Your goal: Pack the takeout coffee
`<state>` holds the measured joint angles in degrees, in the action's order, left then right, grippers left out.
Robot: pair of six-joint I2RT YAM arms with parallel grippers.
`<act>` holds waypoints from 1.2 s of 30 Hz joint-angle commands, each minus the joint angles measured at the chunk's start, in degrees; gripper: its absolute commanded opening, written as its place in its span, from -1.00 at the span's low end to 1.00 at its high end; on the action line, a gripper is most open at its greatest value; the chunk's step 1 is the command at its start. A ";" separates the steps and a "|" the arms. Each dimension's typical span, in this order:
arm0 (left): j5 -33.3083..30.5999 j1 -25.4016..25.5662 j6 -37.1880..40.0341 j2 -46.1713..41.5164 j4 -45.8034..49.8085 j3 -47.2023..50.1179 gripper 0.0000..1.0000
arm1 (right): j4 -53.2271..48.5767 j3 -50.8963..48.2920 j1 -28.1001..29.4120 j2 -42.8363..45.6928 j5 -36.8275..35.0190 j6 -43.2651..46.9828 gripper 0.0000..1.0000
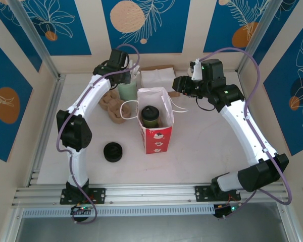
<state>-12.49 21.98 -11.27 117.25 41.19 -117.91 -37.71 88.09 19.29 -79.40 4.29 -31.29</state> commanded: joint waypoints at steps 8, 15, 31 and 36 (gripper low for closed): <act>0.35 -0.71 1.64 -4.44 1.12 -3.99 -0.95 | 1.39 -1.30 -0.87 1.78 -1.01 1.17 -0.14; 3.53 -0.10 2.38 -12.84 2.61 -4.40 -0.99 | 4.10 -3.16 -2.34 3.71 -3.50 1.68 -0.14; 19.60 7.11 4.02 -32.56 7.05 -5.20 -0.97 | 5.90 -4.38 -5.06 3.46 -2.98 0.96 -0.16; 28.29 8.66 1.32 -36.64 6.43 -3.61 -0.94 | 5.98 -4.59 -5.49 3.46 -3.06 1.05 -0.16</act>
<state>8.34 29.95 -8.67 82.37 47.11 -122.26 -32.64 84.18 14.20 -77.03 1.85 -30.81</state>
